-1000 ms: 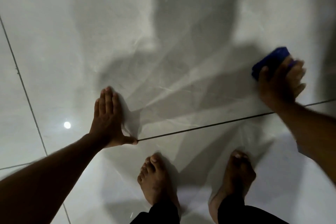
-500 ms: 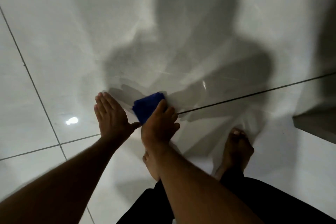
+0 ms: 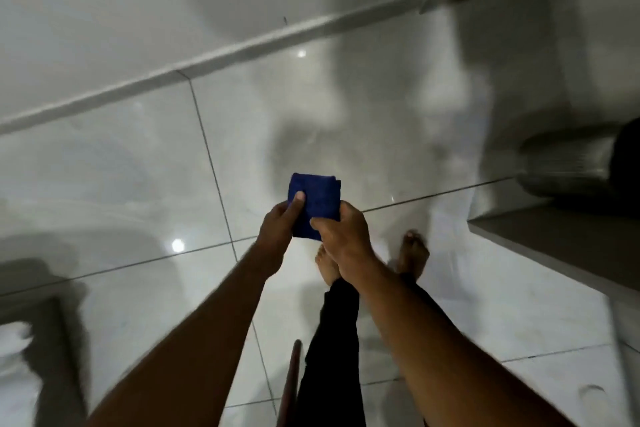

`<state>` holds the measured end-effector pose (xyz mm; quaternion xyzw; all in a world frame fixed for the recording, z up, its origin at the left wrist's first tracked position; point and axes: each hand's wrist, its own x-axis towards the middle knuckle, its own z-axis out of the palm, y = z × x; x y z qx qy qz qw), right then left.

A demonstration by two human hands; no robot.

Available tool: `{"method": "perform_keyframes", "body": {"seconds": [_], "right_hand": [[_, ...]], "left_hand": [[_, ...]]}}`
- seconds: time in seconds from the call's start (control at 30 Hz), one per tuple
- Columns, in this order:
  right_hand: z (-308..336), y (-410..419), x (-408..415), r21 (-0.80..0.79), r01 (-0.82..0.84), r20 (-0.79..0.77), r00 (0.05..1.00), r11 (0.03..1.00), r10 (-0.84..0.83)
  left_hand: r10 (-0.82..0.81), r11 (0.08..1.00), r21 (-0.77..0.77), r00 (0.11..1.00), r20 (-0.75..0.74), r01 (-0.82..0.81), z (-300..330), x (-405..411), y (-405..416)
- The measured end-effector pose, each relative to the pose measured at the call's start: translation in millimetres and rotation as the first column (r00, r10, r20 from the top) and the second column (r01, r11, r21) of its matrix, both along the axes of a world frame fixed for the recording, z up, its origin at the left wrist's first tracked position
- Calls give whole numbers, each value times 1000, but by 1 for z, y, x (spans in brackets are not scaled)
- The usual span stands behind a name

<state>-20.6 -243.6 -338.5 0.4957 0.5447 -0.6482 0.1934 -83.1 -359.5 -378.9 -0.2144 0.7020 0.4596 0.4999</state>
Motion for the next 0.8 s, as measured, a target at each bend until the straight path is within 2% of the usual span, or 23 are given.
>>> {"method": "perform_keyframes", "body": {"seconds": [0.13,0.33,0.5,0.63,0.8], "right_hand": [[160,36,-5,64,-109,-166,979,992,119],[341,92,22,269,-185,-328,905,945,270],[397,104,52,469,3,-391,897,883,205],[412,121,76,552,204,-435,898,809,70],[430,187,121,661,362,-460,888,657,-27]], "left_hand": [[59,966,254,996,-63,-41,168,-22,18],[182,929,363,938,-296,-65,350,-6,46],[163,913,407,898,-410,20,416,7,86],[22,920,345,856,-517,185,443,19,129],[-162,845,318,773,-614,430,463,52,203]]}}
